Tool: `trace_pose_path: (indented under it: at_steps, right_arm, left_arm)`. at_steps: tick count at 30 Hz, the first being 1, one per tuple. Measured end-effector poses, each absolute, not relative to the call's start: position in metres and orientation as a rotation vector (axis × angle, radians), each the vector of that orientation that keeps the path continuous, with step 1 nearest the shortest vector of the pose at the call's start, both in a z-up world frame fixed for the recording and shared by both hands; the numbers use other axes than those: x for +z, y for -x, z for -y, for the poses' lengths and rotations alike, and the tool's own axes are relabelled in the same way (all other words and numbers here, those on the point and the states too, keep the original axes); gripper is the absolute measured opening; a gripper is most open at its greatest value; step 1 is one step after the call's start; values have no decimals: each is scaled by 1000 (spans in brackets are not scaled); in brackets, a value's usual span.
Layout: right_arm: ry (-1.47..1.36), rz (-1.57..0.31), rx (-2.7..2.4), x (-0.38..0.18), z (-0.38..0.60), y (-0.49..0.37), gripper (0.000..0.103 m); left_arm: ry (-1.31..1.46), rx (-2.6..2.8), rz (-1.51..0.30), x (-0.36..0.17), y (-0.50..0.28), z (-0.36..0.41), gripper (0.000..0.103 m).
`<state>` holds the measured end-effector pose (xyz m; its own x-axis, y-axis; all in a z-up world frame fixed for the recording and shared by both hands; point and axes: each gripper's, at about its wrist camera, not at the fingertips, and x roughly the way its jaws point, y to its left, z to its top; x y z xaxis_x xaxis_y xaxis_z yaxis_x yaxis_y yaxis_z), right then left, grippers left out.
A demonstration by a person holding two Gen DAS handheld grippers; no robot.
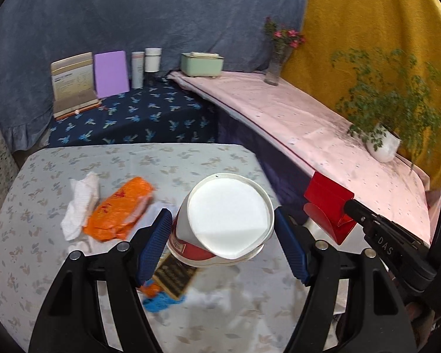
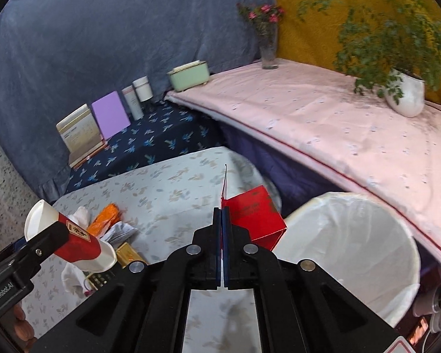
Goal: Collect trash
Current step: 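Carry the cup and red box over the bin and open both tools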
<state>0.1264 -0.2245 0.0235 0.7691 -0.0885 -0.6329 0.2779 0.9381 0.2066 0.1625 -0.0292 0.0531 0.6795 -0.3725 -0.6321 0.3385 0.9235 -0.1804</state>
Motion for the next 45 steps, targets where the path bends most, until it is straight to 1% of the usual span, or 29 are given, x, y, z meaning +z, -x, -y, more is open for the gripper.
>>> trace_pose_path:
  at_steps: [7, 17, 22, 30, 45]
  right_arm:
    - [-330, -661, -306, 22, 271, -88, 1]
    - [-382, -699, -426, -3, 313, -50, 1]
    - [-410, -708, -462, -13, 323, -38, 1]
    - [-440, -704, -486, -17, 338, -30, 1]
    - [-446, -699, -492, -15, 340, -31, 1]
  left_arm:
    - [11, -523, -743, 49, -142, 89, 68]
    - [-66, -672, -808, 21, -120, 165, 68]
    - [-100, -722, -826, 10, -110, 191, 68]
    - [-137, -745, -854, -6, -108, 211, 68]
    - [-140, -749, -876, -15, -115, 216, 68]
